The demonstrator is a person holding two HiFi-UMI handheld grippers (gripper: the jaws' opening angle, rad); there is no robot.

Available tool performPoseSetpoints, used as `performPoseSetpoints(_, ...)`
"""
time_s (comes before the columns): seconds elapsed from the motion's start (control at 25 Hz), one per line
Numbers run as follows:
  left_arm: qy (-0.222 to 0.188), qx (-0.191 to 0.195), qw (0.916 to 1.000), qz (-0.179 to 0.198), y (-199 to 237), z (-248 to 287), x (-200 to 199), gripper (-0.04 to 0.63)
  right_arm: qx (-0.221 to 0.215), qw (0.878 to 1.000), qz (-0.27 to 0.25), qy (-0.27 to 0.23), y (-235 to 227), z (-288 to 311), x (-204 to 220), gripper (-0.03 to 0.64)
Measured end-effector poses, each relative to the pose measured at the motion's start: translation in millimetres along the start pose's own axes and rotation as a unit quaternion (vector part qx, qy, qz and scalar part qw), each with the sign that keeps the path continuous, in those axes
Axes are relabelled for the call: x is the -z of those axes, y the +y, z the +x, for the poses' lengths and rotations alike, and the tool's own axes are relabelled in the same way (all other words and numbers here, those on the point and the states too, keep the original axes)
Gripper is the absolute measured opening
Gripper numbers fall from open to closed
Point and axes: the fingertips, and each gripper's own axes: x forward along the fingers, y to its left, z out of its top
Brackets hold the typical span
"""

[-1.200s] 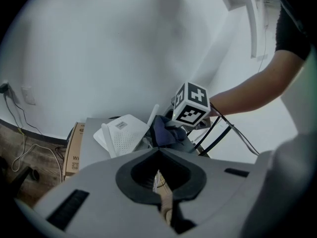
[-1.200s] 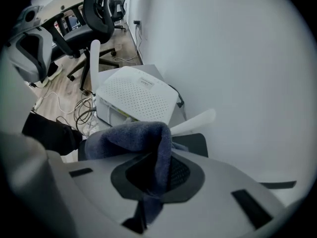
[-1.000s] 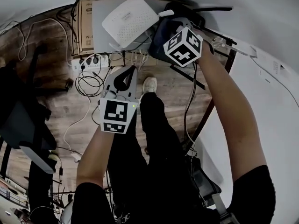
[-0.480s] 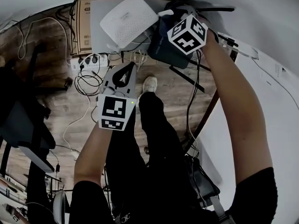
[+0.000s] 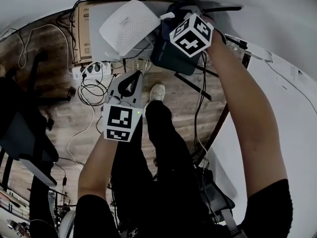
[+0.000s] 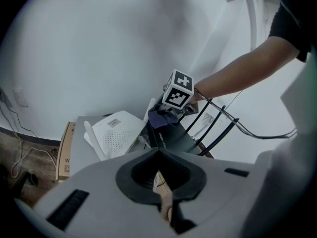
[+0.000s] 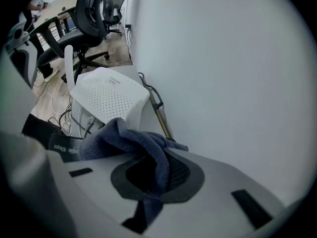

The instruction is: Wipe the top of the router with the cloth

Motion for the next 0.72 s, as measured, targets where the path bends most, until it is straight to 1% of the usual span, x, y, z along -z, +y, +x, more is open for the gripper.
performPoseSetpoints(0.24,0.002,0.006,1.0,-0.002,-11,6,1,-0.002,0.001,1.0,0.008,-0.008,0,0,3,0.018)
performPoseSetpoints(0.48,0.005,0.005,1.0,-0.003,-16,8,6,0.0,-0.013,1.0,0.025,0.015,-6,0,17,0.018)
performPoseSetpoints(0.72,0.009,0.0,1.0,-0.001,-17,13,8,-0.002,0.004,0.999,0.029,0.029,-14,0,39,0.017)
